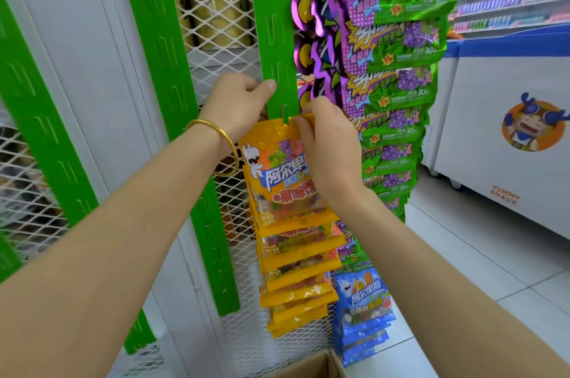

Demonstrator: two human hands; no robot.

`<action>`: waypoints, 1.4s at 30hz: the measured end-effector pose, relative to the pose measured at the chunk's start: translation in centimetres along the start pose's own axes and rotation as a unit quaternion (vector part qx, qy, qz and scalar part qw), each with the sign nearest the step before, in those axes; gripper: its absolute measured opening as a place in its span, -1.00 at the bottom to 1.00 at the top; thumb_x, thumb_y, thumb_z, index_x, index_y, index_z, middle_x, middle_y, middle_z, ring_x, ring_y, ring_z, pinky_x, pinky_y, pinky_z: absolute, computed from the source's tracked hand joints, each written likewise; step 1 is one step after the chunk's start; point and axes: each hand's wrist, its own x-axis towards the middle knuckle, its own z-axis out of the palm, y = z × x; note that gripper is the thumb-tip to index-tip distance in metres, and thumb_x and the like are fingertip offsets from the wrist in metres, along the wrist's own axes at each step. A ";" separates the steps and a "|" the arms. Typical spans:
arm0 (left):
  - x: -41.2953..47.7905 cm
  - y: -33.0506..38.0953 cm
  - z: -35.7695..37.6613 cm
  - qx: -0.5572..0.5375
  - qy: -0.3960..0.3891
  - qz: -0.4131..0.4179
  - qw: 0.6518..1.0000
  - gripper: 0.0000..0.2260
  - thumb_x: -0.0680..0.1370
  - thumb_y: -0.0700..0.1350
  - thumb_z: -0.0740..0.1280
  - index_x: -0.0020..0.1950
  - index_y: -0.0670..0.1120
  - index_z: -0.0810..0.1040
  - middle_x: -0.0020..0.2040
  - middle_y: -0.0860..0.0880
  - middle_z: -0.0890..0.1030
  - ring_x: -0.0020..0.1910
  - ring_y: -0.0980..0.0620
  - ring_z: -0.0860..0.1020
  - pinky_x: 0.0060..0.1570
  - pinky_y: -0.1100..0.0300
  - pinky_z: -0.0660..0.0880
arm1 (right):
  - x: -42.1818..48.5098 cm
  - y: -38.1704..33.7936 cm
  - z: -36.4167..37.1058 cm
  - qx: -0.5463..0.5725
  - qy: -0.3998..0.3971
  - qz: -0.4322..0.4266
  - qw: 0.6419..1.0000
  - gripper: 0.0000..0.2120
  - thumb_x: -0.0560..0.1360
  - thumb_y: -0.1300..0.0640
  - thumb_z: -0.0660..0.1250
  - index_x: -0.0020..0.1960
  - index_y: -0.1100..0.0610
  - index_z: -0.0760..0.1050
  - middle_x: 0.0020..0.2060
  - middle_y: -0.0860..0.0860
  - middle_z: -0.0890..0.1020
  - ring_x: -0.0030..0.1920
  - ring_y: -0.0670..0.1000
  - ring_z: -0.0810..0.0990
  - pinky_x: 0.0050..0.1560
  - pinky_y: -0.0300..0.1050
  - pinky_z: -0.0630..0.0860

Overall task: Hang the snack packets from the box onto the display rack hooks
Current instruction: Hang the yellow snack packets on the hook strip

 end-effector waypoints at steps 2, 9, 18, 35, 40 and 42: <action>-0.5 -0.3 0.1 -0.016 -0.003 0.001 1.000 -0.67 0.57 -0.04 0.24 -0.07 -0.33 0.57 -0.09 -0.34 0.62 -0.09 -0.27 0.61 0.02 -0.18 0.53 | -0.4 0.3 0.0 -0.001 -0.002 -0.004 1.000 -0.82 0.58 0.14 0.21 0.01 0.28 0.45 -0.12 0.15 0.57 -0.17 0.20 0.51 -0.28 -0.01 0.38; -3.3 -1.4 0.5 -0.033 0.063 0.052 0.996 -0.83 0.54 -0.20 0.28 0.13 -0.11 0.51 0.02 -0.03 0.60 0.01 0.06 0.57 0.08 0.18 0.51 | -1.4 -0.2 -0.8 -0.004 0.025 -0.007 1.000 -0.74 0.54 0.17 0.28 0.18 0.27 0.44 0.05 0.16 0.54 -0.24 0.20 0.58 -0.39 -0.12 0.40; -15.8 -7.7 3.9 0.003 0.115 0.128 0.985 -0.77 0.49 -0.03 0.26 0.15 0.11 0.45 0.09 0.26 0.45 0.12 0.16 0.42 0.15 0.18 0.39 | -11.4 0.5 -2.5 -0.042 0.029 -0.009 0.999 -0.77 0.47 0.07 0.26 0.12 0.07 0.46 0.05 -0.02 0.52 -0.05 0.01 0.57 -0.33 -0.17 0.49; -29.1 -24.3 7.6 0.041 -0.246 -0.223 0.942 -0.82 0.50 -0.24 0.33 0.08 -0.09 0.53 0.03 0.05 0.55 -0.03 0.16 0.52 -0.03 0.43 0.37 | -42.1 6.8 5.0 0.032 -0.802 0.187 0.566 -0.62 0.51 0.00 0.32 0.27 0.15 0.45 0.17 0.09 0.55 0.17 0.11 0.51 0.15 -0.05 0.45; -29.4 -25.3 7.9 0.039 -0.251 -0.244 0.936 -0.82 0.50 -0.23 0.32 0.09 -0.08 0.53 0.06 0.03 0.56 0.00 0.12 0.54 -0.08 0.53 0.34 | -42.7 5.4 6.6 0.051 -0.816 0.131 0.561 -0.56 0.51 0.05 0.33 0.34 0.15 0.38 0.29 0.06 0.47 0.24 0.10 0.46 0.19 -0.06 0.41; -29.3 -25.3 8.0 0.034 -0.252 -0.245 0.936 -0.82 0.50 -0.22 0.32 0.09 -0.08 0.53 0.05 0.03 0.55 0.00 0.12 0.54 -0.08 0.51 0.35 | -41.8 6.5 6.5 -0.020 -0.841 0.067 0.537 -0.60 0.50 0.01 0.34 0.27 0.16 0.43 0.21 0.09 0.52 0.18 0.11 0.50 0.12 -0.04 0.45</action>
